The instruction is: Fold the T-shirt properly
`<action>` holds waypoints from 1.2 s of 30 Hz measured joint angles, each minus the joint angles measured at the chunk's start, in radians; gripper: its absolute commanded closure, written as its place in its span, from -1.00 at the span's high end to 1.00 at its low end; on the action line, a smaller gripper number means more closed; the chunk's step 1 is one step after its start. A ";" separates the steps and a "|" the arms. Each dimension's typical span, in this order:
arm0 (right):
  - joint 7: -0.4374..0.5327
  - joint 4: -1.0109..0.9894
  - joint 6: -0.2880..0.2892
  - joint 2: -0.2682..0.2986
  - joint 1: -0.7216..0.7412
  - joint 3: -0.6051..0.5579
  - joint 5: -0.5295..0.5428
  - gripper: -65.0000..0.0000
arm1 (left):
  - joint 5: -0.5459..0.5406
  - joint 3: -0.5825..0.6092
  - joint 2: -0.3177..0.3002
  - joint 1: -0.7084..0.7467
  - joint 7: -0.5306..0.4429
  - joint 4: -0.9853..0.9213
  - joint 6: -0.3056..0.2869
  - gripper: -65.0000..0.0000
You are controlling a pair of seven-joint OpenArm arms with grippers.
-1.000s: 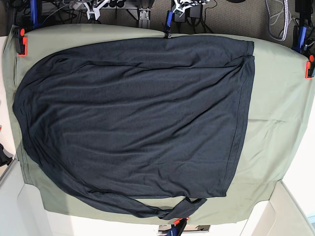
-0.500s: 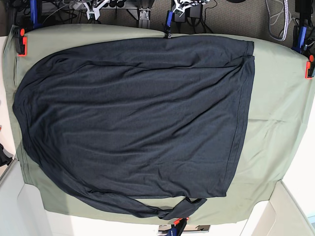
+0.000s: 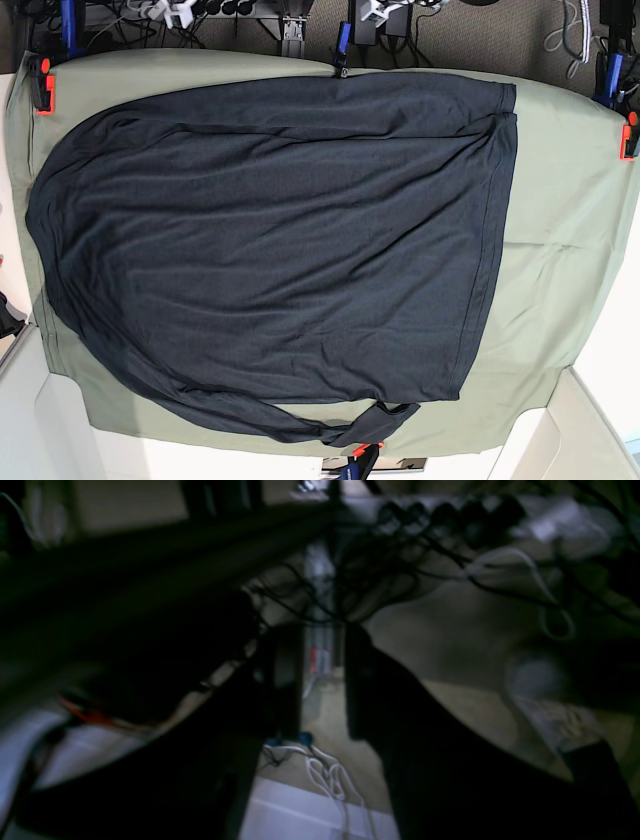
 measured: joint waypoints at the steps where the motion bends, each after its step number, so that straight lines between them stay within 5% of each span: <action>1: -0.002 0.027 0.014 0.009 -0.027 0.000 0.029 -0.54 | -0.018 -0.001 -0.018 0.025 0.001 0.048 0.003 -0.34; 8: -0.028 0.290 0.062 0.052 -0.221 -0.001 0.221 -0.54 | -0.063 -0.093 -0.074 0.231 0.021 0.410 -0.003 -0.34; 17: -0.223 0.771 0.065 0.100 -0.476 -0.002 0.481 -0.54 | -0.208 -0.374 -0.082 0.443 0.144 0.822 -0.204 -0.34; 23: -0.230 1.080 0.062 0.136 -0.645 -0.003 0.520 -0.54 | -0.310 -0.487 -0.101 0.556 0.204 1.028 -0.233 -0.33; 28: -0.232 1.304 0.061 0.150 -0.732 -0.003 0.544 -0.54 | -0.343 -0.527 -0.144 0.638 0.208 1.159 -0.235 -0.04; 32: -0.242 1.471 0.058 0.158 -0.788 0.025 0.589 -0.54 | -0.346 -0.550 -0.185 0.717 0.212 1.261 -0.242 -0.02; 36: -0.274 1.601 0.064 0.158 -0.772 0.083 0.688 -0.19 | -0.349 -0.602 -0.193 0.789 0.211 1.352 -0.243 -0.02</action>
